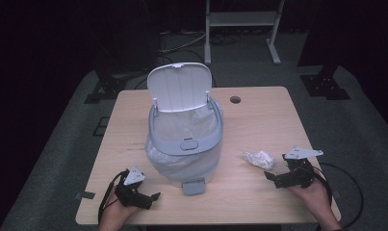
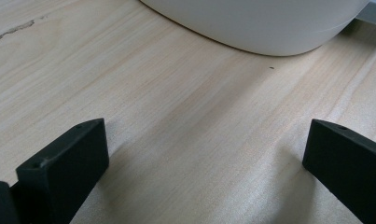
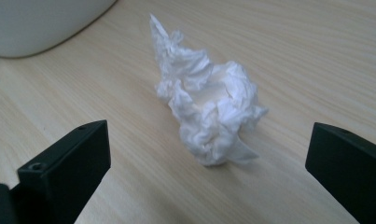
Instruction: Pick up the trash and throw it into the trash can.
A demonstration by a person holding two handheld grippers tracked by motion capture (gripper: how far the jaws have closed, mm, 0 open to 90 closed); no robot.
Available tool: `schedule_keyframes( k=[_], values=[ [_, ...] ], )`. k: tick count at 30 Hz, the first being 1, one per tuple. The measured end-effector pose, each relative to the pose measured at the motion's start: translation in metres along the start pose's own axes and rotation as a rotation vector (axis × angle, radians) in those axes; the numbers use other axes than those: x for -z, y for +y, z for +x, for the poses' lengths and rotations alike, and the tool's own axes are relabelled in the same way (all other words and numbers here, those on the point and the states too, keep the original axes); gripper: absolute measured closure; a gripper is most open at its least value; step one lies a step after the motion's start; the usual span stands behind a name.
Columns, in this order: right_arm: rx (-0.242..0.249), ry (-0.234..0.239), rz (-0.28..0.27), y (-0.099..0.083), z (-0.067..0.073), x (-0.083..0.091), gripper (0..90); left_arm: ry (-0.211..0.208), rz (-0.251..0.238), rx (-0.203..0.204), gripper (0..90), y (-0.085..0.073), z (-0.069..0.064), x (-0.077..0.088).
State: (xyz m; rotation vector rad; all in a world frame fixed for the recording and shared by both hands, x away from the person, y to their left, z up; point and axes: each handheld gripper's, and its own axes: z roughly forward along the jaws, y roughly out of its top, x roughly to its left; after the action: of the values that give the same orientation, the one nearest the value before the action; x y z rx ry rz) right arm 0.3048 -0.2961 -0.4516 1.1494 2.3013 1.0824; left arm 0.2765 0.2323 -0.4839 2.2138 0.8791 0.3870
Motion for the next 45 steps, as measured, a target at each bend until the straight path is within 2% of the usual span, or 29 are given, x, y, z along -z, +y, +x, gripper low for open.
schedule_keyframes(
  k=[11,14,22,28,30,35,37,40,42,43,45],
  values=[
    [-0.016,0.012,0.005,0.017,0.000,-0.016,0.0,0.000,0.000,0.000,0.0,0.000,0.000,0.000],
    [-0.029,0.027,-0.001,0.020,0.000,-0.021,0.0,0.000,0.000,0.000,0.0,0.000,0.000,0.000],
    [-0.048,0.038,0.025,0.026,-0.001,-0.036,0.0,-0.001,0.002,-0.002,0.0,0.000,0.000,0.000],
    [-0.045,0.051,0.044,0.028,-0.004,-0.049,6.1,0.000,0.002,-0.003,0.0,0.000,0.000,0.000],
    [-0.043,0.053,0.056,0.028,-0.006,-0.054,11.6,0.000,0.002,-0.003,0.0,0.000,0.000,0.000],
    [-0.044,0.059,0.084,0.026,-0.007,-0.055,14.2,0.000,0.002,-0.003,0.0,0.000,0.000,0.000],
    [-0.052,0.073,0.077,0.025,-0.008,-0.054,20.6,0.000,0.002,-0.003,0.0,0.000,0.000,0.000],
    [-0.045,0.074,0.076,0.024,-0.009,-0.055,24.7,0.000,0.002,-0.003,0.0,0.000,0.000,0.000],
    [-0.039,0.073,0.080,0.023,-0.009,-0.054,33.6,0.000,0.002,-0.003,0.0,0.000,0.000,0.000],
    [-0.039,0.073,0.080,0.023,-0.009,-0.054,33.6,0.000,0.002,-0.003,0.0,0.000,0.000,0.000],
    [-0.032,0.076,0.071,0.022,-0.010,-0.053,40.6,0.000,0.002,-0.003,0.0,0.000,0.000,0.000]
  ],
)
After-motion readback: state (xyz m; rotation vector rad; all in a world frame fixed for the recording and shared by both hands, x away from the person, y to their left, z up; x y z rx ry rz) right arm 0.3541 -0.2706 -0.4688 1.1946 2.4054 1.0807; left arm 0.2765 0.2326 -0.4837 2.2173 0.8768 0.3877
